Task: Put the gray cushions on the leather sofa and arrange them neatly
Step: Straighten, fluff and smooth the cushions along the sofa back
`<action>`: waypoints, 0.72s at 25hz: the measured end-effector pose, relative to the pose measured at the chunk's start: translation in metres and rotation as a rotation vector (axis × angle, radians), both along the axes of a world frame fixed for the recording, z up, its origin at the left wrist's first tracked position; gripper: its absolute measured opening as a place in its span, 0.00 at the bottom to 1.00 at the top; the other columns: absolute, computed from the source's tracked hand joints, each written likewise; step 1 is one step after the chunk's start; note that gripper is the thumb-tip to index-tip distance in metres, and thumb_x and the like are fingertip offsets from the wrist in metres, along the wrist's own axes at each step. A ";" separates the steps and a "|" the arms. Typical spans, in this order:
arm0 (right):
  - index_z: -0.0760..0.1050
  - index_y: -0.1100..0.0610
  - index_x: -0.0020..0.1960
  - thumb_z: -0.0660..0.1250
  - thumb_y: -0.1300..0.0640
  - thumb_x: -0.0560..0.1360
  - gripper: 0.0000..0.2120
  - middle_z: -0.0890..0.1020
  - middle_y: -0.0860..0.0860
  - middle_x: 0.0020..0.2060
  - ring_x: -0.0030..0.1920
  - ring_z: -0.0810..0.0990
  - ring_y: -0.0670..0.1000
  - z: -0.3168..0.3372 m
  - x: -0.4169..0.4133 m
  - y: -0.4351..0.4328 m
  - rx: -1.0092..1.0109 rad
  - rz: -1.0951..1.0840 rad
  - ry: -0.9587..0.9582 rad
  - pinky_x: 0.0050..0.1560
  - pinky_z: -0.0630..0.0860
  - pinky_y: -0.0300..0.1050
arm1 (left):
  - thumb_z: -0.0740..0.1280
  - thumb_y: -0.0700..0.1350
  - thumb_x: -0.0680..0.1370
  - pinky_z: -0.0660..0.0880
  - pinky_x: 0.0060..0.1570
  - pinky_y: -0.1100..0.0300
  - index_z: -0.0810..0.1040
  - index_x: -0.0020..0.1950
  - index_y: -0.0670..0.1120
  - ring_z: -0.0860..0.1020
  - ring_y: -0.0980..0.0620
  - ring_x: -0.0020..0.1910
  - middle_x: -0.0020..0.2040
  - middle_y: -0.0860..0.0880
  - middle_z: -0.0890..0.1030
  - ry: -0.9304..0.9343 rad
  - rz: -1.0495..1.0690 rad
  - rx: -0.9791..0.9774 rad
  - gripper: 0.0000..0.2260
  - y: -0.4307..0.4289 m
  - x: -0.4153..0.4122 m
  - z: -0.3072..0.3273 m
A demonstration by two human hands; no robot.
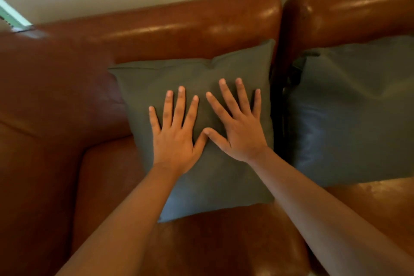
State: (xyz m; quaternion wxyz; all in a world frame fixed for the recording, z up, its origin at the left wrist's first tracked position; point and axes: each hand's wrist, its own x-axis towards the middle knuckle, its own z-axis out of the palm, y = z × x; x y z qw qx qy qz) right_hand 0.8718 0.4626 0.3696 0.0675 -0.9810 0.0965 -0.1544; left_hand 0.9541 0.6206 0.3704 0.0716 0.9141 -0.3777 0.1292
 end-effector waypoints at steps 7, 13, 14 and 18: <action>0.51 0.43 0.79 0.50 0.32 0.77 0.33 0.48 0.49 0.79 0.79 0.42 0.57 -0.037 0.019 -0.019 -0.031 -0.054 0.039 0.73 0.39 0.68 | 0.52 0.61 0.78 0.38 0.72 0.39 0.52 0.79 0.52 0.47 0.44 0.79 0.80 0.47 0.47 -0.007 0.027 0.034 0.31 -0.020 0.012 -0.025; 0.50 0.43 0.78 0.48 0.32 0.77 0.33 0.50 0.50 0.79 0.79 0.38 0.55 -0.061 0.028 -0.020 -0.051 -0.064 0.034 0.73 0.36 0.66 | 0.51 0.62 0.78 0.33 0.71 0.41 0.49 0.79 0.53 0.44 0.46 0.78 0.80 0.48 0.48 0.013 0.050 0.069 0.31 -0.025 0.019 -0.049; 0.51 0.43 0.78 0.48 0.32 0.77 0.33 0.50 0.50 0.79 0.79 0.38 0.55 -0.061 0.029 -0.020 -0.054 -0.065 0.041 0.73 0.36 0.67 | 0.51 0.61 0.78 0.34 0.72 0.41 0.49 0.79 0.53 0.45 0.45 0.78 0.80 0.47 0.48 0.020 0.048 0.074 0.31 -0.025 0.020 -0.050; 0.51 0.43 0.78 0.48 0.32 0.77 0.32 0.50 0.49 0.79 0.79 0.43 0.57 -0.047 0.027 -0.018 -0.021 -0.048 0.069 0.73 0.39 0.67 | 0.52 0.62 0.78 0.39 0.72 0.40 0.52 0.79 0.53 0.48 0.45 0.79 0.80 0.47 0.49 0.059 0.042 0.074 0.31 -0.024 0.020 -0.038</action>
